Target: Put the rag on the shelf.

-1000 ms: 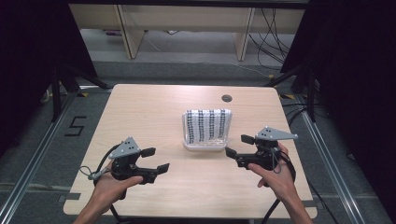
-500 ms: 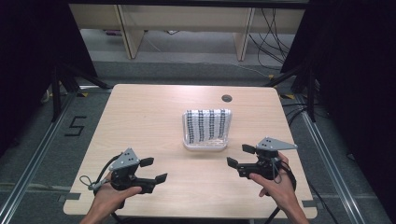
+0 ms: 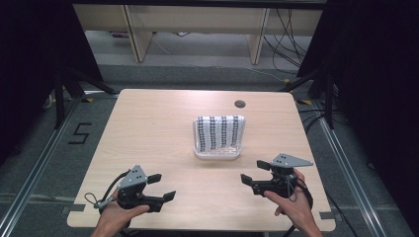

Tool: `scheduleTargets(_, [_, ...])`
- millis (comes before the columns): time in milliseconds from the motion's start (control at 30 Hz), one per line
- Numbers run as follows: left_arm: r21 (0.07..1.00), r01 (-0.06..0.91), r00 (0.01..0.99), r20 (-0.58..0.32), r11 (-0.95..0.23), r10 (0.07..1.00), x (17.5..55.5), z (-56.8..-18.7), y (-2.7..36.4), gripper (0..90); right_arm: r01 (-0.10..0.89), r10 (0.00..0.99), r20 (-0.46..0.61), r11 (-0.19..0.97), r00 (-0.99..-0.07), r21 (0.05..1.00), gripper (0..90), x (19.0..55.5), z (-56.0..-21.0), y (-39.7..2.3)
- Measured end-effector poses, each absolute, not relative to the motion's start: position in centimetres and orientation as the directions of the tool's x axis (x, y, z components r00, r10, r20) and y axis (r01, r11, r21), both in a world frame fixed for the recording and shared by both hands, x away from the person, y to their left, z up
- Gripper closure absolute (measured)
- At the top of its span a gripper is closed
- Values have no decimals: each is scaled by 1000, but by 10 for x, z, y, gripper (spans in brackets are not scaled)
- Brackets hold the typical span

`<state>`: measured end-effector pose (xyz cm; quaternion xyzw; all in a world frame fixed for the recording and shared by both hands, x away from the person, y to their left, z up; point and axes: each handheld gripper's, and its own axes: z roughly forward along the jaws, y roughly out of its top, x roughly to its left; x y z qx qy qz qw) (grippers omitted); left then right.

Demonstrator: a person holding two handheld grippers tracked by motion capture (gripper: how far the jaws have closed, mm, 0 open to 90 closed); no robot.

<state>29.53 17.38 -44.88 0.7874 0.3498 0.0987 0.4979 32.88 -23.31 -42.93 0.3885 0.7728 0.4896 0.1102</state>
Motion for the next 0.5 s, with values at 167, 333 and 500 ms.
scheduleTargets(167, [845, 459, 731, -185, -273, 656, 291, -453, 176, 219, 507, 705, 215, 233, -676, 830, 192, 324, -437, -231])
scheduleTargets(333, [844, 461, 735, -189, -276, 651, 286, -461, 175, 219, 502, 698, 201, 257, -687, 826, 192, 318, -445, -228])
scheduleTargets(500, [836, 463, 735, -178, -293, 654, 282, -467, 175, 219, 499, 686, 202, 266, -699, 825, 191, 314, -452, -227])
